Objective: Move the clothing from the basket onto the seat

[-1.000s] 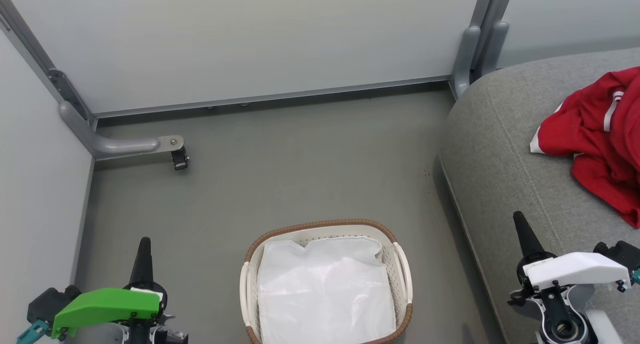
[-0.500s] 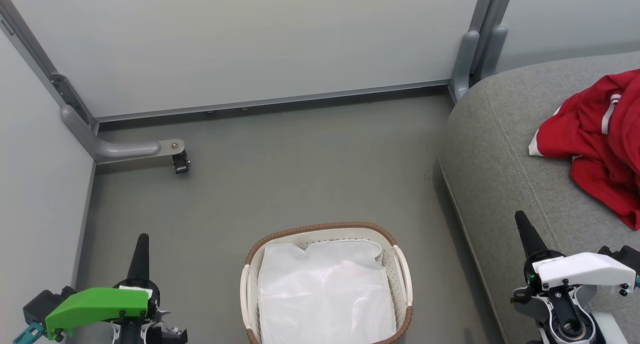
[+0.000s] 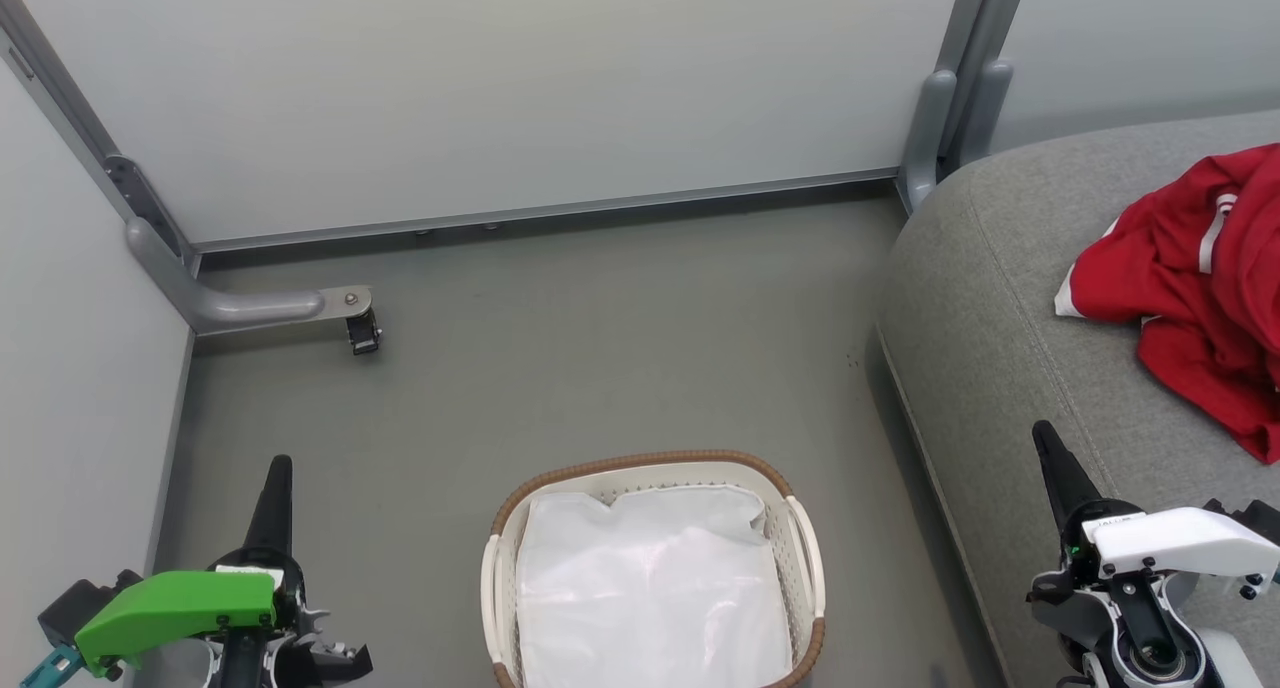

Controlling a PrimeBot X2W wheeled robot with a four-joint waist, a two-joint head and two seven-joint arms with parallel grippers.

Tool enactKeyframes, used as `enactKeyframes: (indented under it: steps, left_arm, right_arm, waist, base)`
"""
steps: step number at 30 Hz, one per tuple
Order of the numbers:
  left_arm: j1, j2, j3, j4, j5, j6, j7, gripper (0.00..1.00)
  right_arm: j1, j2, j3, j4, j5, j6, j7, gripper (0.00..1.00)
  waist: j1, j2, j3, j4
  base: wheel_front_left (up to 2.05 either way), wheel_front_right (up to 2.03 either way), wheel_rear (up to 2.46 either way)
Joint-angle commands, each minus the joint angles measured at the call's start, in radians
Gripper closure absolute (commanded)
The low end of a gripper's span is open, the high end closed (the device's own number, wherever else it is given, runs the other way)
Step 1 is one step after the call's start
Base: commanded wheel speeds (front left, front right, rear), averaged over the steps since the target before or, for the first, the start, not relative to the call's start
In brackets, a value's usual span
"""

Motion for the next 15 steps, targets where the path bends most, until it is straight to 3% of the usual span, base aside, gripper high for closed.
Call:
enactKeyframes:
  steps: [1,15]
  left_arm:
    - [-0.023,0.007,0.005,-0.007,-0.021,-0.006,0.006,1.00]
    - [-0.028,0.008,0.019,-0.014,-0.118,-0.017,0.032,1.00]
  right_arm:
    - [0.010,-0.003,-0.006,-0.009,0.023,0.000,0.007,1.00]
    - [0.015,0.001,-0.020,-0.018,0.118,0.000,0.034,1.00]
  waist:
    - [0.0000,0.0000,-0.001,0.000]
    - [0.0000,0.0000,-0.013,0.000]
  base:
    - [0.00,0.00,0.00]
    - [0.00,0.00,0.00]
